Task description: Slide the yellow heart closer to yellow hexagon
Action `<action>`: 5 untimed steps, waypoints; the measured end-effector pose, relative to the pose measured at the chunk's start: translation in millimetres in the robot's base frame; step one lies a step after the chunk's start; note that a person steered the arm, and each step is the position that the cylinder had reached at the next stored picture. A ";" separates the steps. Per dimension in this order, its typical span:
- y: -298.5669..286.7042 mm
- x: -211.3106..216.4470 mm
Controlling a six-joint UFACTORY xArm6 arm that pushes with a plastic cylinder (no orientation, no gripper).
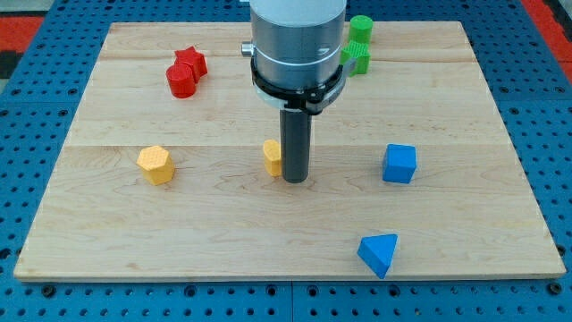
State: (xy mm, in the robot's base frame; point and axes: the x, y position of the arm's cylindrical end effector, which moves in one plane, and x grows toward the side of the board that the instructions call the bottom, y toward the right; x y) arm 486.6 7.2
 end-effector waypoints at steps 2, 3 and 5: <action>3.8 -34.4; -2.7 -55.5; -62.0 -63.7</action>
State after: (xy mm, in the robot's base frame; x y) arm 423.0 -54.8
